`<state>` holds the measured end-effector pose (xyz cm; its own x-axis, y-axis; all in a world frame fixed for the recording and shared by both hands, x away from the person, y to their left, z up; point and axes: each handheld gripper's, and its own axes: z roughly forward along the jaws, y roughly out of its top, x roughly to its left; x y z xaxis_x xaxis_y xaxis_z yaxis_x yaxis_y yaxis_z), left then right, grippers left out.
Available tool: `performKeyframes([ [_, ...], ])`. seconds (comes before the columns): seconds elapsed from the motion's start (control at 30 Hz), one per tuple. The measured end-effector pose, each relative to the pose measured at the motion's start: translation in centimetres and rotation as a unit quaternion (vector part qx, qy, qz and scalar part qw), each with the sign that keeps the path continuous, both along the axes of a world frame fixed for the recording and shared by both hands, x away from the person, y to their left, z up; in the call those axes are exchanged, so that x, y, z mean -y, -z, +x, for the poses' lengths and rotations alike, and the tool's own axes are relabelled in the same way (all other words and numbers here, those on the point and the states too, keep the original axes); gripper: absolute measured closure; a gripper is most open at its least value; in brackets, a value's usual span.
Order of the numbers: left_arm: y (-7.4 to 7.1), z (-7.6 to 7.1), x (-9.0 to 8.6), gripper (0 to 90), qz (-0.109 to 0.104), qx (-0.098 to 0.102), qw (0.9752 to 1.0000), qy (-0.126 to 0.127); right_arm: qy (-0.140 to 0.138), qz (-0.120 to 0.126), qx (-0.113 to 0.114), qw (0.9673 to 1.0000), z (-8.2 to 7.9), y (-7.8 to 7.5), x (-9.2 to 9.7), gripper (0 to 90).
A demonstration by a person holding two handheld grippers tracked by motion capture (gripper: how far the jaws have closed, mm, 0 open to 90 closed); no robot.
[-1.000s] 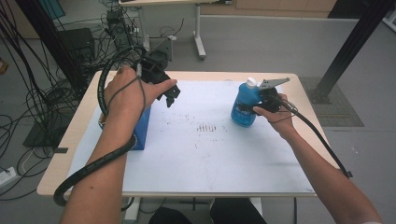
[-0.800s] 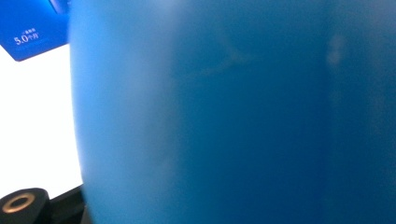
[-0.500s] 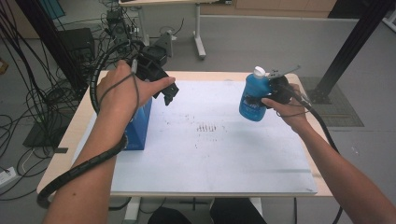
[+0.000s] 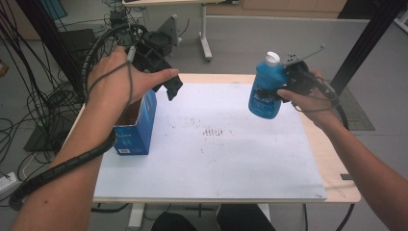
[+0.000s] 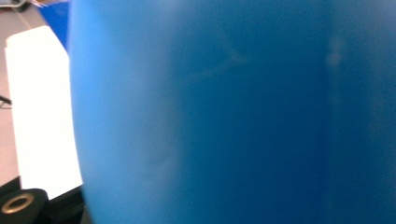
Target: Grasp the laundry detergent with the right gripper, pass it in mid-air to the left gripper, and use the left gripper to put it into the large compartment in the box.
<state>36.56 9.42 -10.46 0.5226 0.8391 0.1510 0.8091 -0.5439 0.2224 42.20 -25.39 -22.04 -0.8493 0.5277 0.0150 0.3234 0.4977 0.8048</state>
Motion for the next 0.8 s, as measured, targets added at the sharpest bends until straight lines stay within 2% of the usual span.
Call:
performKeyframes([
  [0.07, -0.6, -0.2, 0.1, 4.1, 0.002, 0.003, 1.0000, 0.008, -0.013, 0.004, 0.000, 0.9999, -0.4, -1.4, -0.7, 44.4],
  [0.13, -0.9, -0.2, 0.1, 4.2, 0.000, 0.005, 0.9999, 0.015, -0.017, 0.005, 0.000, 0.9998, -0.5, -1.9, -1.0, 44.3],
  [0.17, -1.5, -0.3, 0.1, 4.2, 0.000, 0.008, 0.9997, 0.023, -0.033, 0.010, 0.000, 0.9994, -0.9, -3.2, -1.8, 44.3],
  [0.2, -1.5, -0.3, 0.1, 4.2, 0.000, 0.008, 0.9997, 0.023, -0.039, 0.014, -0.001, 0.9992, -1.0, -3.7, -2.2, 44.3],
  [0.23, -1.7, -0.4, 0.1, 4.2, -0.002, 0.009, 0.9996, 0.028, -0.039, 0.014, -0.001, 0.9992, -1.0, -3.7, -2.2, 44.3],
  [0.27, -2.2, -0.5, 0.1, 4.2, -0.003, 0.011, 0.9994, 0.034, -0.053, 0.019, -0.001, 0.9984, -1.3, -4.7, -3.0, 44.3],
  [0.37, -2.9, -0.7, -0.2, 4.3, -0.007, 0.016, 0.9989, 0.045, -0.069, 0.024, -0.005, 0.9973, -1.4, -5.8, -4.0, 44.2],
  [0.6, -4.4, -1.0, -0.6, 4.1, -0.002, 0.019, 0.9976, 0.067, -0.112, 0.028, -0.009, 0.9933, -1.5, -7.3, -6.5, 44.1],
  [0.73, -5.2, -1.1, -0.5, 4.1, 0.000, 0.023, 0.9964, 0.081, -0.145, 0.024, -0.006, 0.9891, -1.3, -8.0, -8.9, 44.0],
  [0.77, -5.2, -1.1, -0.5, 4.1, 0.000, 0.023, 0.9964, 0.081, -0.145, 0.024, -0.006, 0.9891, -1.3, -8.0, -8.9, 44.0],
  [0.8, -5.5, -1.1, -0.4, 4.1, 0.006, 0.024, 0.9958, 0.088, -0.156, 0.021, -0.006, 0.9876, -1.1, -8.1, -9.8, 44.1],
])
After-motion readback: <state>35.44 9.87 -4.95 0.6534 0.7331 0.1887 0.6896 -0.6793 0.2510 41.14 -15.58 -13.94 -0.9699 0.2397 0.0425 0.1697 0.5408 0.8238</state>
